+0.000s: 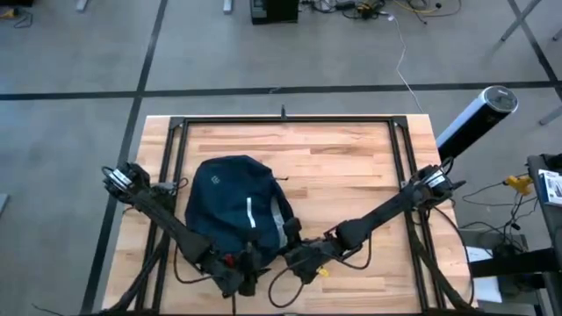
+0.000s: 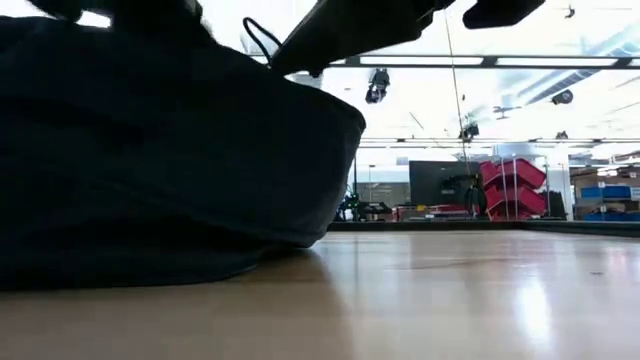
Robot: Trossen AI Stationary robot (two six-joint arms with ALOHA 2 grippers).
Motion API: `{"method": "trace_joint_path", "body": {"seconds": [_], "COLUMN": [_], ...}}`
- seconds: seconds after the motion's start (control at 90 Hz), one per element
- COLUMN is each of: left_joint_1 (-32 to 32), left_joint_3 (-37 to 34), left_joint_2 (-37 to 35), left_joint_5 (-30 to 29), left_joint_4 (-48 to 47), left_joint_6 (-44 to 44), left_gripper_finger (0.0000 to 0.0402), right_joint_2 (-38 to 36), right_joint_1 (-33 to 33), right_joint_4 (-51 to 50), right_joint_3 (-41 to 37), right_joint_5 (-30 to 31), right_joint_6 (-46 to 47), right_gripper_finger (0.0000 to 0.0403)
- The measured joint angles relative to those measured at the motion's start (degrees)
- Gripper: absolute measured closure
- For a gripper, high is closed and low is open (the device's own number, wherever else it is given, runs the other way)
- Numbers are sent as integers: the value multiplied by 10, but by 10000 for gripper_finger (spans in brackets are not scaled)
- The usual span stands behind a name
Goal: Unpack backpack
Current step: Close the blue backpack
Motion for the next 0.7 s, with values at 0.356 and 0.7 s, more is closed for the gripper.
{"method": "trace_joint_path", "body": {"seconds": [0.356, 0.7], "left_joint_1": [-11, -131], "left_joint_3": [0, -1], "left_joint_2": [8, 14], "left_joint_5": [14, -140], "left_joint_4": [-34, -130], "left_joint_6": [-10, -77], "left_gripper_finger": [227, 400], "right_joint_2": [0, 0], "right_joint_1": [2, 5], "right_joint_4": [-2, 0], "right_joint_3": [0, -4], "right_joint_5": [-1, -86], "right_joint_6": [-27, -151], "right_gripper_finger": [403, 403]}}
